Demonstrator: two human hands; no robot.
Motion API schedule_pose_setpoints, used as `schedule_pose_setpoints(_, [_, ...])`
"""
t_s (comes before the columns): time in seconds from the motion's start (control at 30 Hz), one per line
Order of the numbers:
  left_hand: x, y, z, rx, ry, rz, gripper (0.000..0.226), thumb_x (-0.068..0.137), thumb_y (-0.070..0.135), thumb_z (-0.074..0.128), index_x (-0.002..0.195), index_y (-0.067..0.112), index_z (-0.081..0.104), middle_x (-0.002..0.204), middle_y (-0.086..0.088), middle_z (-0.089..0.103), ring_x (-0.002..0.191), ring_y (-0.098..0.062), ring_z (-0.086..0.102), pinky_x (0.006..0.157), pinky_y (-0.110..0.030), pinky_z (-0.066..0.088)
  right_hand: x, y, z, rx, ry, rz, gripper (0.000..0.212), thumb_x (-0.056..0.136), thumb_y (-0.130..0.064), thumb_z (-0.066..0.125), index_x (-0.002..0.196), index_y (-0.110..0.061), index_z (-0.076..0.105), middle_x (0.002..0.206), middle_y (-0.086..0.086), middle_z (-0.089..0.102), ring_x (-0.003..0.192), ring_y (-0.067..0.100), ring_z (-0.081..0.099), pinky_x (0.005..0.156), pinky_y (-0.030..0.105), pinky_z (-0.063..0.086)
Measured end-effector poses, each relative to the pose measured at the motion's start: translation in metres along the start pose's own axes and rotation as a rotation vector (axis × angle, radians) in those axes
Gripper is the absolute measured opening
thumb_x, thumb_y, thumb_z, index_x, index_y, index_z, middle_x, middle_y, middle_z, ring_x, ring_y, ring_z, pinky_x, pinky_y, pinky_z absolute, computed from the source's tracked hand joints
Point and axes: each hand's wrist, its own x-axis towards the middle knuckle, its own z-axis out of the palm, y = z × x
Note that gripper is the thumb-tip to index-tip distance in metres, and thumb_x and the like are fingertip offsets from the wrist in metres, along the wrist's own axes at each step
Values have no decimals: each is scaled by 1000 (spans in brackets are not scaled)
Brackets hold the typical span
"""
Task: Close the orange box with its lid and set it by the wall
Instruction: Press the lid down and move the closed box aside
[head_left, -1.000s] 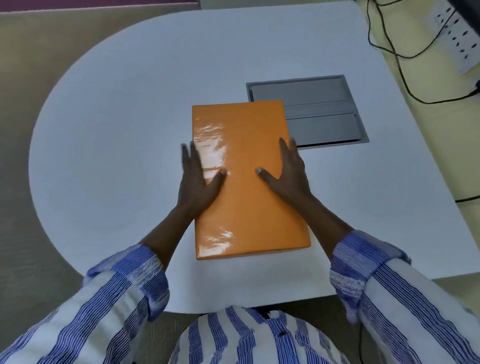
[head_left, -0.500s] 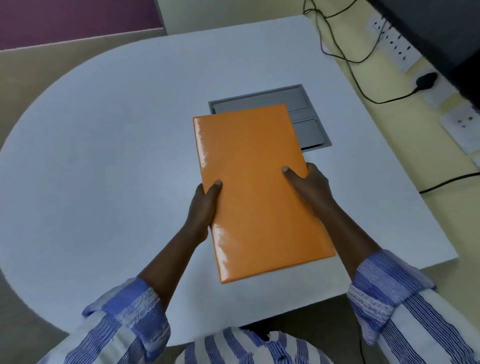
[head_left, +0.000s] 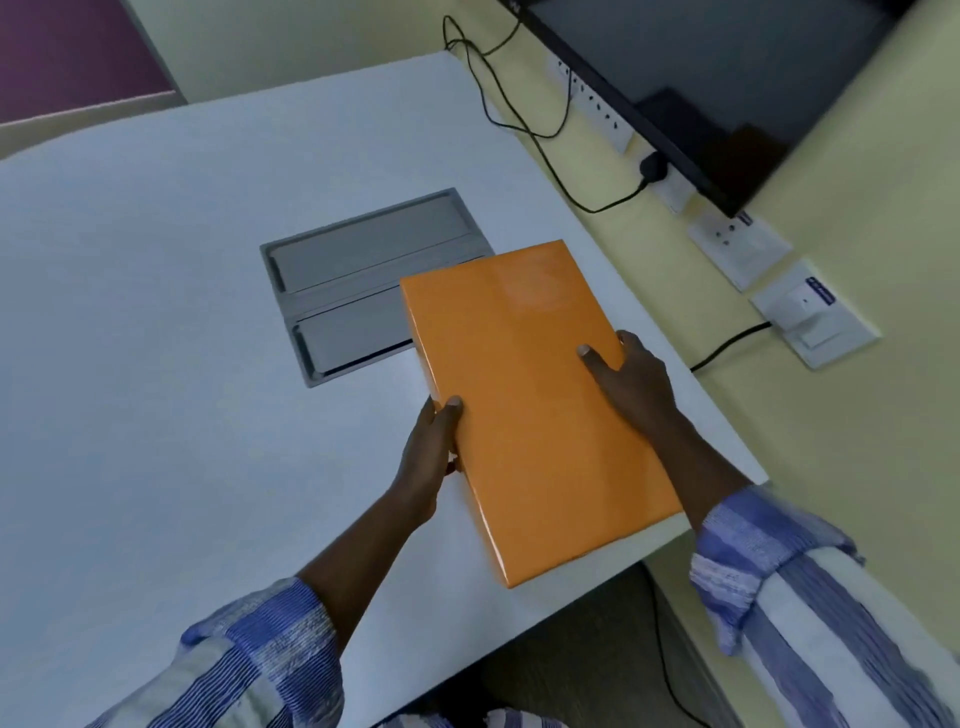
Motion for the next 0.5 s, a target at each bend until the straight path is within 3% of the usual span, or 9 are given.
schedule_pose_setpoints(0.07, [3, -1, 5, -21, 37, -19, 55, 101, 56, 39, 149, 29, 38, 141, -4, 57, 122, -27, 59, 104, -57, 50, -4, -6, 8, -168, 116, -116, 87, 89, -68, 51, 153, -12, 32, 156, 17, 39, 140, 35, 41, 111, 52, 36])
schedule_pose_setpoints(0.13, [5, -1, 10, -40, 117, -24, 54, 101, 57, 40, 146, 25, 41, 140, -7, 56, 124, -31, 58, 103, -60, 50, -23, -21, 21, -243, 170, -294, 85, 91, -66, 47, 154, -12, 31, 160, 17, 31, 146, 34, 32, 114, 52, 28])
schedule_pose_setpoints(0.23, [9, -1, 20, -71, 200, -19, 53, 100, 60, 40, 139, 26, 46, 138, -8, 59, 119, -30, 61, 98, -59, 53, -63, -34, 51, -325, 36, -466, 83, 90, -71, 38, 155, -20, 30, 164, 12, 23, 151, 33, 20, 119, 53, 21])
schedule_pose_setpoints(0.37, [21, 0, 38, -118, 169, -49, 58, 99, 64, 36, 140, 24, 47, 134, -9, 61, 117, -28, 62, 86, -45, 57, -66, -15, 61, -421, 41, -464, 86, 88, -76, 30, 157, -23, 25, 168, 9, 9, 154, 34, 2, 122, 54, 4])
schedule_pose_setpoints(0.5, [29, 7, 68, -122, 69, -73, 61, 100, 63, 35, 144, 22, 48, 133, -11, 62, 118, -28, 61, 81, -39, 55, -43, 7, 39, -402, 87, -419, 85, 89, -74, 34, 157, -22, 27, 168, 7, 10, 155, 31, 2, 123, 55, 4])
